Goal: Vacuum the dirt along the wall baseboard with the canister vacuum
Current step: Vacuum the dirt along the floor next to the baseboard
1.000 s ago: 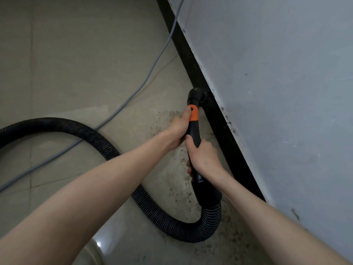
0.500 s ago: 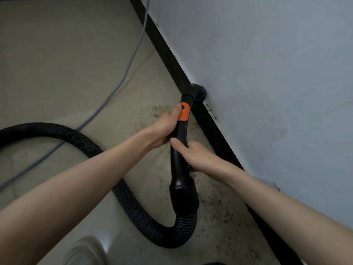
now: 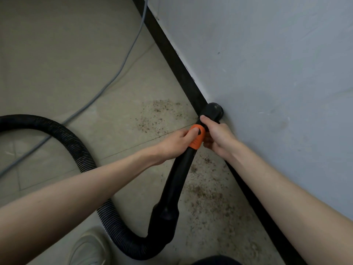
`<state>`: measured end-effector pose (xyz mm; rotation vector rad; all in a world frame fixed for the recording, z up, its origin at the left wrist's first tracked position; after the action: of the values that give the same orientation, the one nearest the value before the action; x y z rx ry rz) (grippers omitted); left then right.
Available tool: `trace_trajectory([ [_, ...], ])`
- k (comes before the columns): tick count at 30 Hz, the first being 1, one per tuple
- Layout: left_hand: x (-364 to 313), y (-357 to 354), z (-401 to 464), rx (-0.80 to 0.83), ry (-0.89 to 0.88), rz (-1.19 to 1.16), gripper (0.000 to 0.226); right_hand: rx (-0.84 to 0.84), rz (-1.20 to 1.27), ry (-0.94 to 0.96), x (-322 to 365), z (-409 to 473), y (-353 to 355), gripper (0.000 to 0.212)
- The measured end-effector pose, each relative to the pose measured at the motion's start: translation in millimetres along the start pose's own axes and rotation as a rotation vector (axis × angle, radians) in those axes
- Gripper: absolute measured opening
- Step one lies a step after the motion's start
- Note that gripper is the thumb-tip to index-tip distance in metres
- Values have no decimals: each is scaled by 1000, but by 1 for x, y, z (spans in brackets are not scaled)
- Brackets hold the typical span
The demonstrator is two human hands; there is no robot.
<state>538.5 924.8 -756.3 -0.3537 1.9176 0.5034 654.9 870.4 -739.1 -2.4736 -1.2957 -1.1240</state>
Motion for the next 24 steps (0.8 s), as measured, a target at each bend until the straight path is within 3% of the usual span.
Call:
trace_trajectory([
  [3, 1, 4, -3, 68, -1, -10, 42, -131, -76, 24, -9, -1, -4, 26],
  [6, 3, 11, -3, 80, 24, -35, 40, -134, -72, 54, -10, -1, -14, 33],
  [12, 13, 29, 4, -134, 63, -35, 55, 31, -86, 66, 1, 10, -42, 29],
  [15, 20, 47, 8, -272, 102, -117, 46, 92, -117, 47, -13, 8, -53, 27],
  [21, 28, 86, 25, -554, 196, -319, 43, 523, -121, -15, -55, -20, -82, 39],
  [24, 36, 102, 26, -659, 272, -413, 44, 545, -177, 95, -62, -24, -91, 43],
])
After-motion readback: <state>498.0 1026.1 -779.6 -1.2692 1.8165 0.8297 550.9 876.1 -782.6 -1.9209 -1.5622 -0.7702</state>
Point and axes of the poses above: each hand's wrist, its own z-axis towards the middle knuckle, its own y-axis out of the back of the hand, x = y × z, the point moved 2 cm from there along z, towards the middle knuckle, and after that the axes turned 6 degrees about -y, right-handed, at the moved point
